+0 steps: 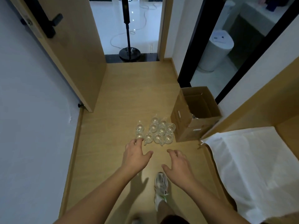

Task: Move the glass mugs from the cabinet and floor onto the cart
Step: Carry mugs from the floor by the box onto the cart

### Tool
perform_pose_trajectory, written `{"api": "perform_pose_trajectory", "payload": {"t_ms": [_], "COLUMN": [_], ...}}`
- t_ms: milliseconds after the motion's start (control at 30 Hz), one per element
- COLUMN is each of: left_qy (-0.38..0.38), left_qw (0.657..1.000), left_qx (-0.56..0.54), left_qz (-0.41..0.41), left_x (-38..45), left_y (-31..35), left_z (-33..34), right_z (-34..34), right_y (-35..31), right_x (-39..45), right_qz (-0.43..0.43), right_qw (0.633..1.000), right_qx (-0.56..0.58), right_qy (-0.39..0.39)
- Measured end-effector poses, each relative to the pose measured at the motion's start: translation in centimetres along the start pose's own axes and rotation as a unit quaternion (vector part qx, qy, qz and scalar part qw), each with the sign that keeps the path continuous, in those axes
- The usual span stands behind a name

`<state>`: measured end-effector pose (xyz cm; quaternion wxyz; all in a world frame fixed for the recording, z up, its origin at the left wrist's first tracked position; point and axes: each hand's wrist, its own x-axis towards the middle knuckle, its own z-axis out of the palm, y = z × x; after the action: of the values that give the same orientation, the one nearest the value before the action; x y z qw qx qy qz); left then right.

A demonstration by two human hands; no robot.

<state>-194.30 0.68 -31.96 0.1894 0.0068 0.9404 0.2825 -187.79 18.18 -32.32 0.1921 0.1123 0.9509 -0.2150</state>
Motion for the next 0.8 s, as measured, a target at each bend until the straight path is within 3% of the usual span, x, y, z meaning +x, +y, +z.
{"api": "perform_pose_trajectory", "payload": {"t_ms": [400,533,800], "left_qy": [-0.007,-0.018,-0.051], "left_qw": [0.997,0.996,0.989], "left_qx": [0.023,0.016,-0.016], "left_qz": [-0.067,-0.086,-0.140], "left_x": [13.4,16.9,21.1], "left_y": [5.0,5.1,2.4], "left_z": [-0.3,0.6,2.7], "right_z": [-4.0,-4.7,-3.0], "right_y": [3.2,3.0,1.9], "right_x": [15.6,19.6,24.4], "right_qz": [-0.029,-0.022,0.022], "right_qw": [0.998,0.998,0.990], "right_qx": [0.053,0.028,0.072], "right_qy": [0.009,-0.058,-0.120]}}
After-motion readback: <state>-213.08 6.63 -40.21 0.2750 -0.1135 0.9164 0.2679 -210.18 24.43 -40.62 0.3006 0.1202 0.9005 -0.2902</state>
